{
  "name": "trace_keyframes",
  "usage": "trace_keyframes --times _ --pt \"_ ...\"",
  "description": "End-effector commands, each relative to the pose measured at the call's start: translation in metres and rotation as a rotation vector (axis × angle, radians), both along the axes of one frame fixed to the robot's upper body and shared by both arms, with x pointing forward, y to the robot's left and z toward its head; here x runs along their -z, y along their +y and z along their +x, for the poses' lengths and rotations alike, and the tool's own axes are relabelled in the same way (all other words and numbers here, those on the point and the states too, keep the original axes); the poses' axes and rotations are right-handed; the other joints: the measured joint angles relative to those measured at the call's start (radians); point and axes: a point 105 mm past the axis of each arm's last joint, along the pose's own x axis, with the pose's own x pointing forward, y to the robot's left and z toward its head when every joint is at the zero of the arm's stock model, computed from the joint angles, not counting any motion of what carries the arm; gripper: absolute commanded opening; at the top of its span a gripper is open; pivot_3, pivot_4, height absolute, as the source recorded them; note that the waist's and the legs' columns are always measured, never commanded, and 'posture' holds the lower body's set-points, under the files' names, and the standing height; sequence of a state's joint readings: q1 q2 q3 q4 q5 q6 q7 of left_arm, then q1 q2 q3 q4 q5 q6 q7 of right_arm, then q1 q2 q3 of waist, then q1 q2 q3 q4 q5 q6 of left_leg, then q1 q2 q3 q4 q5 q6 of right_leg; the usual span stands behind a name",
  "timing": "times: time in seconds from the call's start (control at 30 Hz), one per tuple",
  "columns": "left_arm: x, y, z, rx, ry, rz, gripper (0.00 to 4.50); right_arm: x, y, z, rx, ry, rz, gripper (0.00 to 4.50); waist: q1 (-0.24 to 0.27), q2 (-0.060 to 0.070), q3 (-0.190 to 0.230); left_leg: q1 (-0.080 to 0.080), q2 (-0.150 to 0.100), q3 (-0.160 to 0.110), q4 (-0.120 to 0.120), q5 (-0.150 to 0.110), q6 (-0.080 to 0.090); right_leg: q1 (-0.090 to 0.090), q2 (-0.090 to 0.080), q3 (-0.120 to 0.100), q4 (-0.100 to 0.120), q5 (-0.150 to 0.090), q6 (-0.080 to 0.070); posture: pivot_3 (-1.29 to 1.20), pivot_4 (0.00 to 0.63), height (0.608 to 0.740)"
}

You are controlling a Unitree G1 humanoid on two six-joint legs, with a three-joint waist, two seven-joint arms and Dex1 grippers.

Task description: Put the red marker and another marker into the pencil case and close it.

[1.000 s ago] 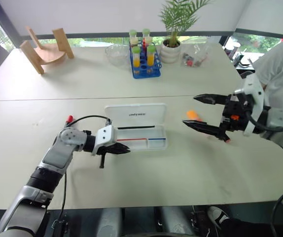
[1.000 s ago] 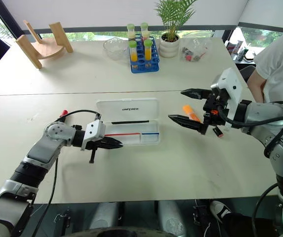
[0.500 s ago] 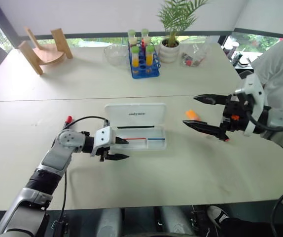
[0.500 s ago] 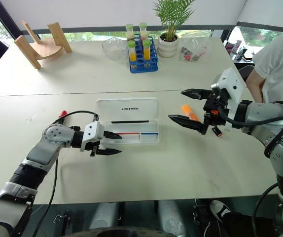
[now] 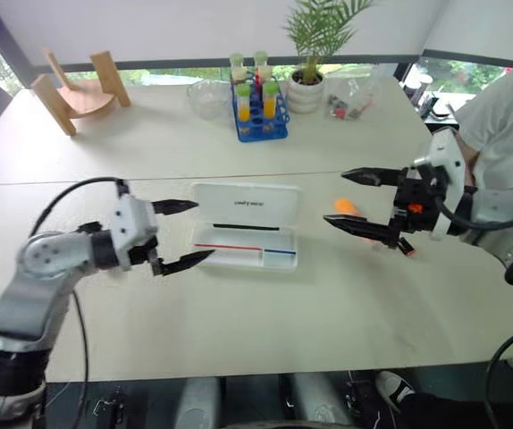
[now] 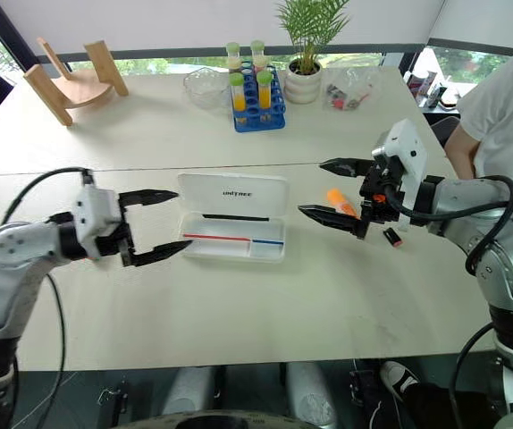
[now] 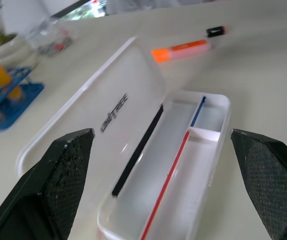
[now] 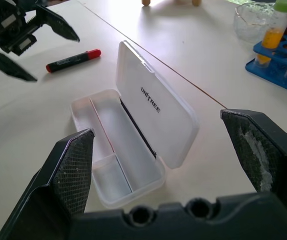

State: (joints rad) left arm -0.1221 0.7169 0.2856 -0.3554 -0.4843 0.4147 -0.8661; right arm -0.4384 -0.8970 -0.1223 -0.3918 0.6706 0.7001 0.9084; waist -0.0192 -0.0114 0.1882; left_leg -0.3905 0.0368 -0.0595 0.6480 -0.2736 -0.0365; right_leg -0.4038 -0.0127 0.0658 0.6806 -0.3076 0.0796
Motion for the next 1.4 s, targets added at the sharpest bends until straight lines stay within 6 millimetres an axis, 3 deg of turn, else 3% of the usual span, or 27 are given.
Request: trace_keyframes --times 0.03,0.1,0.13,0.4,0.63,0.73,0.9,0.97,1.0,1.1,1.23,1.3,1.4 --pt "-0.008 0.101 0.018 -0.641 0.005 -0.117 4.48 -0.009 0.003 0.001 -0.029 -0.049 0.002 4.50 -0.001 -0.001 0.000 0.000 0.000 -0.001 0.000 0.000 0.000 0.000 0.000 0.000 0.000 0.000 0.000 0.00 0.150 0.740" --pt "-0.002 0.130 0.020 -0.852 0.041 -0.183 4.48 -0.009 0.004 0.002 -0.036 -0.050 0.007 4.50 0.000 -0.001 0.000 0.000 0.000 -0.001 0.000 0.000 0.000 0.000 0.001 0.000 0.000 0.000 0.000 0.00 0.150 0.740" --pt "0.001 0.133 0.021 -0.885 0.060 -0.215 4.48 -0.009 0.004 0.003 -0.039 -0.052 0.005 4.50 0.003 -0.002 0.000 0.000 0.000 -0.001 0.000 0.000 0.000 0.000 0.000 0.000 0.000 0.000 0.000 0.00 0.150 0.740" --pt "0.049 0.106 0.042 -0.831 0.282 -0.216 4.48 -0.021 0.005 0.000 -0.056 -0.048 0.020 4.50 0.006 -0.003 0.001 -0.001 -0.003 -0.001 0.000 0.001 -0.002 0.000 -0.003 -0.002 0.000 0.000 0.000 0.00 0.150 0.740" --pt "0.090 0.091 0.041 -0.754 0.484 -0.146 4.48 -0.030 -0.004 -0.034 -0.143 0.077 0.017 4.50 0.005 -0.002 0.001 -0.001 -0.003 -0.001 -0.002 0.001 -0.002 0.000 -0.003 -0.002 0.000 0.000 0.000 0.00 0.150 0.740" --pt "0.100 0.093 0.038 -0.749 0.541 -0.123 3.66 -0.028 -0.006 -0.042 -0.159 0.101 -0.006 4.50 0.003 -0.002 0.001 0.000 -0.003 -0.001 -0.001 0.001 -0.002 0.000 -0.003 -0.001 0.000 0.000 0.000 0.00 0.150 0.740" --pt "0.106 0.096 0.035 -0.734 0.587 -0.088 1.32 -0.028 -0.007 -0.050 -0.198 0.125 -0.030 4.50 0.004 -0.001 0.000 0.000 -0.003 0.000 -0.001 0.001 -0.002 0.001 -0.003 -0.001 0.000 0.000 0.000 0.00 0.150 0.740" --pt "0.105 0.096 0.035 -0.729 0.584 -0.081 0.45 -0.030 -0.007 -0.051 -0.202 0.124 -0.027 4.50 0.004 0.000 0.000 0.000 -0.003 0.000 -0.001 0.001 -0.002 0.001 -0.003 -0.001 0.000 0.000 0.000 0.00 0.150 0.740" --pt "0.103 0.095 0.036 -0.712 0.576 -0.078 0.27 -0.031 -0.007 -0.051 -0.205 0.122 -0.026 4.50 0.005 0.000 0.000 0.000 -0.003 0.000 -0.001 0.001 -0.002 0.001 -0.003 -0.001 0.000 0.000 0.000 0.00 0.150 0.740" --pt "0.057 0.056 0.042 -0.383 0.397 -0.107 0.27 -0.030 -0.008 -0.049 -0.198 0.109 -0.034 4.50 0.008 -0.001 0.000 0.000 -0.003 0.000 -0.001 0.001 -0.002 0.001 -0.004 -0.001 0.000 0.000 0.000 0.00 0.150 0.740" --pt "0.004 0.008 0.020 0.070 0.277 -0.080 0.27 -0.031 -0.010 -0.047 -0.173 0.101 -0.036 4.50 0.008 -0.006 0.003 -0.002 -0.003 0.000 -0.001 0.002 -0.004 -0.001 -0.004 -0.002 0.000 0.000 0.000 0.00 0.150 0.740" --pt "-0.008 -0.009 0.010 0.227 0.283 -0.060 0.27 -0.030 -0.012 -0.046 -0.158 0.096 -0.043 4.50 0.006 -0.005 0.004 -0.002 -0.003 0.000 -0.001 0.002 -0.004 -0.001 -0.004 -0.002 0.000 0.000 0.000 0.00 0.150 0.740" --pt "-0.012 -0.036 -0.003 0.462 0.296 0.065 0.27 -0.031 -0.014 -0.046 -0.136 0.085 -0.035 4.50 0.005 -0.004 0.004 -0.001 -0.003 0.001 -0.001 0.002 -0.004 -0.001 -0.003 -0.001 0.000 0.000 0.000 0.00 0.150 0.740"
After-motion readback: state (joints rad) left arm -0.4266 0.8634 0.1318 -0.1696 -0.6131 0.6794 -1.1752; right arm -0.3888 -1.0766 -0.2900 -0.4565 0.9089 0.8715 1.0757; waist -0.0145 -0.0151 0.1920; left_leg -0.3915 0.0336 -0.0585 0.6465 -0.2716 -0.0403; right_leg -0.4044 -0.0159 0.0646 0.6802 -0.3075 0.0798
